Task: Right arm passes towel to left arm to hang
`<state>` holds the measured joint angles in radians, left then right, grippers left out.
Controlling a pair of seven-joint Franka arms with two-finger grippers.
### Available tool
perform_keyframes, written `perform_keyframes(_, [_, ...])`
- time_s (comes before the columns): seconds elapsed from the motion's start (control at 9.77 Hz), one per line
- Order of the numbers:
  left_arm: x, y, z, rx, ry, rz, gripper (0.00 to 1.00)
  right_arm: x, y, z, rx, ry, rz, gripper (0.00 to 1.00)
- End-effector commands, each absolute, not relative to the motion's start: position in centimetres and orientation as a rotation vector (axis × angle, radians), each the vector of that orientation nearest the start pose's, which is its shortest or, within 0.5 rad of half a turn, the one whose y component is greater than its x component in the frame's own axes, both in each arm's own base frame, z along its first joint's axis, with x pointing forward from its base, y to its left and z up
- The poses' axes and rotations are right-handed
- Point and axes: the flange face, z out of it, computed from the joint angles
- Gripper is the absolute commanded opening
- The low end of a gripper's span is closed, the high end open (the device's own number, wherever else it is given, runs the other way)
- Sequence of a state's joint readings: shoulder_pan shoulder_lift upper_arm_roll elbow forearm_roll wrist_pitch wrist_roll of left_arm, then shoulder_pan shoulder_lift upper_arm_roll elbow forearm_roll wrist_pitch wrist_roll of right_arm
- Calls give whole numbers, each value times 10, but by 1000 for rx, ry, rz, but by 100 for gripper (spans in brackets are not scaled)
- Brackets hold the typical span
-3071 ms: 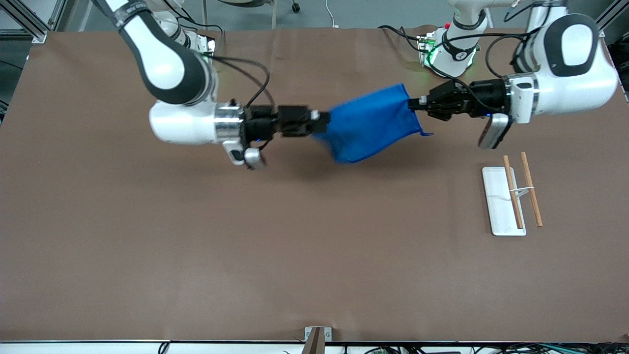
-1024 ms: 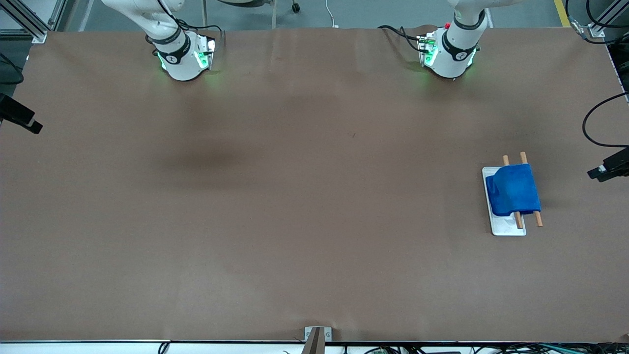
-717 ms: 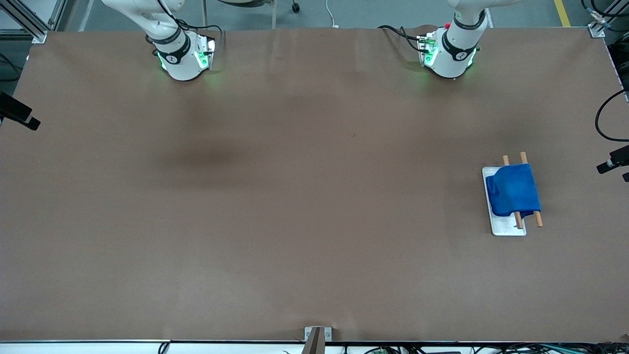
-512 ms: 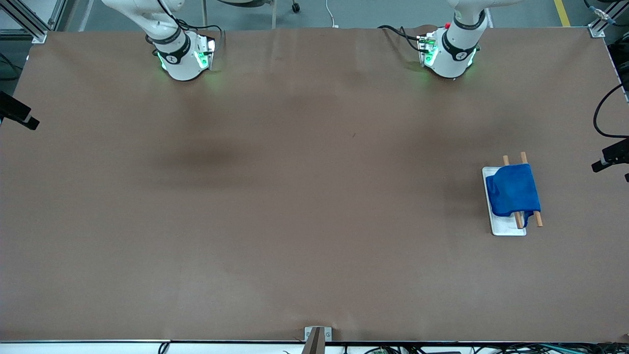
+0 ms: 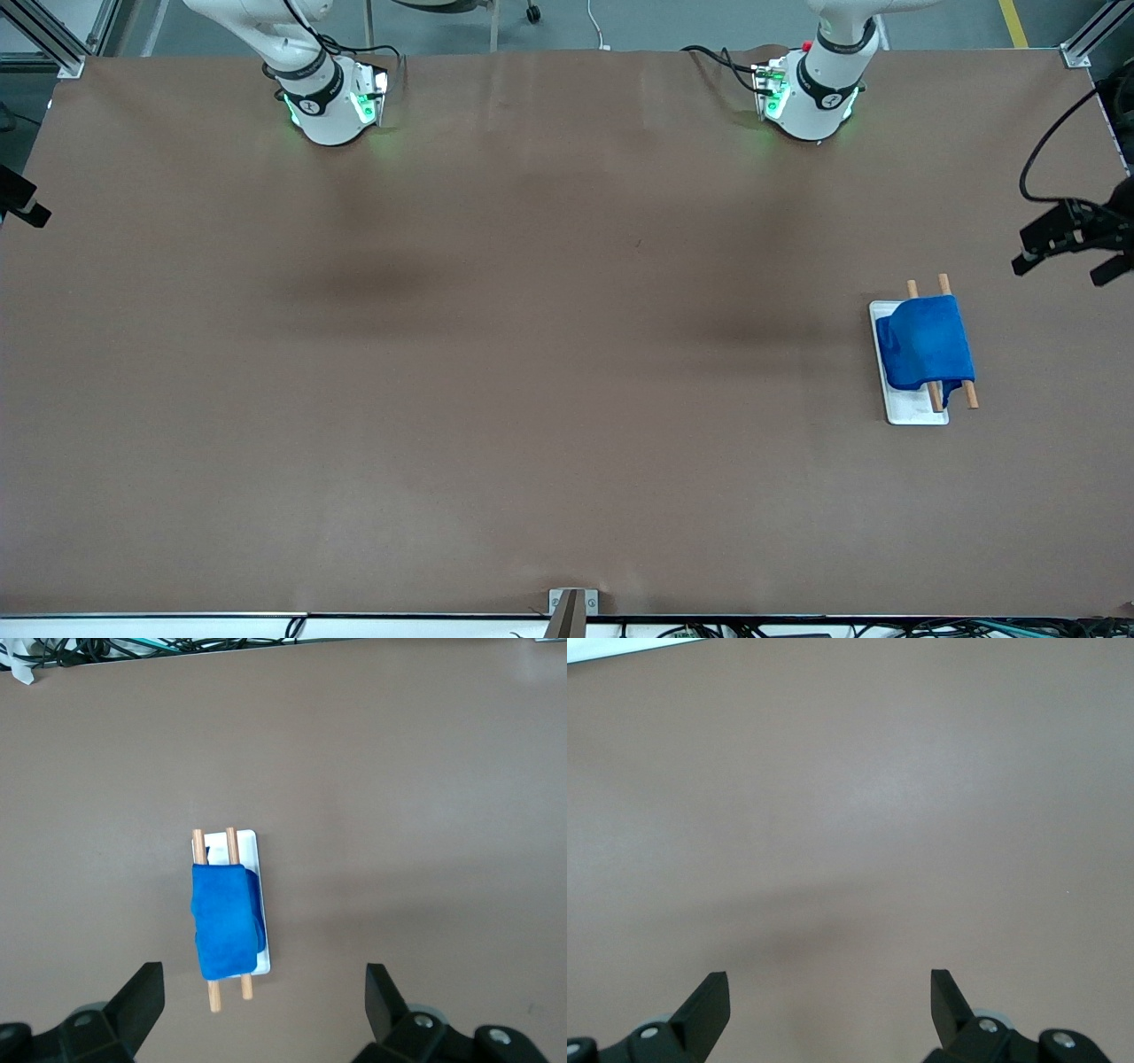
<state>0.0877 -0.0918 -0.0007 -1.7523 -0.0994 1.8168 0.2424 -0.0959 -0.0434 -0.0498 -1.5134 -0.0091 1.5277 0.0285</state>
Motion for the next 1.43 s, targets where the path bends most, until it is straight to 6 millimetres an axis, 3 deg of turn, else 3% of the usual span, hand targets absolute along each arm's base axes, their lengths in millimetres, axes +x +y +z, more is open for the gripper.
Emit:
perform_keyframes(0.0, [540, 25, 623, -3184, 229, -200, 100, 536, -86, 671, -3144, 289, -81, 100])
perform_keyframes(0.31, [549, 6, 667, -3199, 182, -164, 100, 535, -87, 677, -3144, 287, -95, 100])
perform_keyframes(0.61, [540, -12, 687, -3132, 147, -132, 100, 535, -91, 677, -3147, 295, -90, 100])
perform_keyframes(0.92, [527, -2, 684, -3130, 101, -48, 100, 533, -97, 677, -3145, 315, -92, 100])
perform_keyframes(1.33, [530, -11, 678, -3162, 125, -40, 100, 532, -104, 677, -3141, 331, -92, 100])
